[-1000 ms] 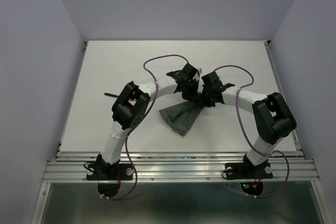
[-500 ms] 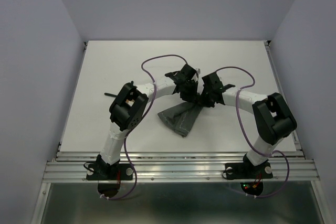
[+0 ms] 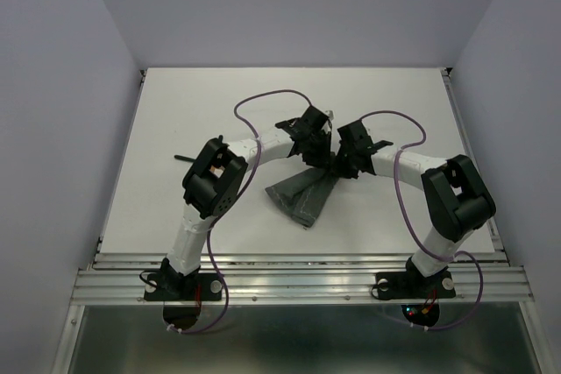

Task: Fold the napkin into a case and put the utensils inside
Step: Fold the 2/3-rectangle-folded napkin at the center of the board.

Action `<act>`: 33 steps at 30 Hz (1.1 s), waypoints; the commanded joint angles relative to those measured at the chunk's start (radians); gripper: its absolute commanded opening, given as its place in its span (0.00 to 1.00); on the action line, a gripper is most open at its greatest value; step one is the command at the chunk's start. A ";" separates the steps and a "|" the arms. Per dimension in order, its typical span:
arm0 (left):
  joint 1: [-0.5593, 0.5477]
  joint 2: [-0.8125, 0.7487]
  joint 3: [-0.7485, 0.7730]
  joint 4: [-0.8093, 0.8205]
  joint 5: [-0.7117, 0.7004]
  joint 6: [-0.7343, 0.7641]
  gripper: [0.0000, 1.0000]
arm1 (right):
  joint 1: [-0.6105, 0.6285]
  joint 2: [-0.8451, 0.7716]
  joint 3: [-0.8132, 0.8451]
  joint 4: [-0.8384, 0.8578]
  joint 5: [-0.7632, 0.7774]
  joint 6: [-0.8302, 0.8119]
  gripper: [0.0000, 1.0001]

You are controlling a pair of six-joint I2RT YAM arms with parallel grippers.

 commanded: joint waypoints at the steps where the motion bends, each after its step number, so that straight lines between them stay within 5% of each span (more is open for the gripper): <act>1: 0.002 -0.068 -0.017 0.051 -0.033 -0.031 0.33 | 0.006 -0.030 -0.004 0.027 -0.004 0.008 0.01; 26: 0.016 -0.094 -0.067 0.134 -0.069 -0.103 0.49 | 0.006 -0.022 0.002 0.029 -0.011 0.008 0.01; 29: 0.015 -0.100 -0.078 0.145 -0.075 -0.109 0.46 | 0.006 -0.022 0.000 0.029 -0.013 0.008 0.01; 33: 0.016 -0.117 -0.098 0.154 -0.092 -0.112 0.27 | 0.006 -0.027 0.003 0.029 -0.011 0.011 0.01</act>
